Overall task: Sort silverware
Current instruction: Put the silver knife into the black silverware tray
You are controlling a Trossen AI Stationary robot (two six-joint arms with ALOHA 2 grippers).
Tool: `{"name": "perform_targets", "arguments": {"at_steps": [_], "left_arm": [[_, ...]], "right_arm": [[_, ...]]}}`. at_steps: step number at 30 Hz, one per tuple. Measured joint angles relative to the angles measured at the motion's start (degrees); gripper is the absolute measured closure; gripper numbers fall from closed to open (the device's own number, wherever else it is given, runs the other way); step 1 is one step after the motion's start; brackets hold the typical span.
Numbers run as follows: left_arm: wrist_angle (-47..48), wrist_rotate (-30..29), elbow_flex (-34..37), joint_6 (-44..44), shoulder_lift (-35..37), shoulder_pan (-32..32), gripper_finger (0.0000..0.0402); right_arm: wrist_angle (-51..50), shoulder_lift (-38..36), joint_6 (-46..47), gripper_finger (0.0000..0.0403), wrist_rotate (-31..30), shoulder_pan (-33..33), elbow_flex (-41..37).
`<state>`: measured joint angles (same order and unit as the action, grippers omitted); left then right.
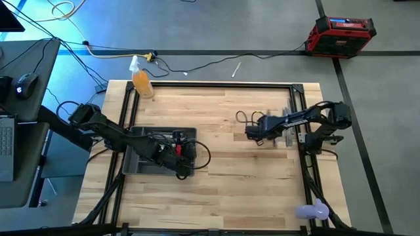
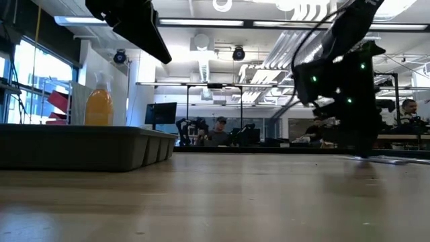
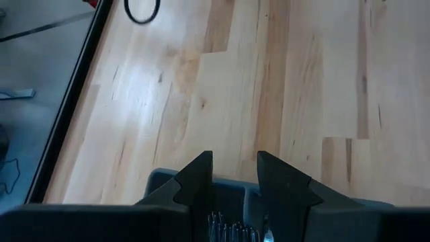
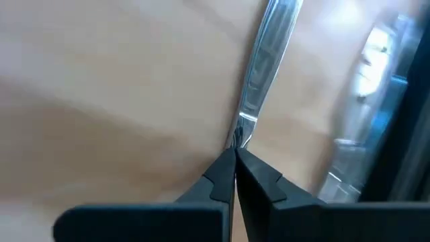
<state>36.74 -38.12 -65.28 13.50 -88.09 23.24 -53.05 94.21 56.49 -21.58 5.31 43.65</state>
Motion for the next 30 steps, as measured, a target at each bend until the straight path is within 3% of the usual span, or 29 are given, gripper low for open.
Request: {"name": "perform_targets", "arguments": {"at_steps": [7,14,21,30], "left_arm": [[-1.1,0.4,0.0,-0.2,0.0,-0.4,0.0303],[-5.8,2.0,0.0,-3.5,-0.2,-1.6,0.0303],[-21.3,10.9,0.0,-15.0,-3.2,-7.2,0.0310],[-35.7,25.0,-3.2,-23.1,-15.8,-20.5,0.0389]], "right_arm": [[7.8,0.2,-9.3,0.0403,5.8,-9.5,8.5],[9.2,0.2,-12.9,0.0403,5.4,-15.8,14.5],[17.7,0.2,-13.0,0.0403,16.2,-18.6,7.7],[19.8,-0.3,-4.2,0.0403,14.1,-19.1,0.4]]}}
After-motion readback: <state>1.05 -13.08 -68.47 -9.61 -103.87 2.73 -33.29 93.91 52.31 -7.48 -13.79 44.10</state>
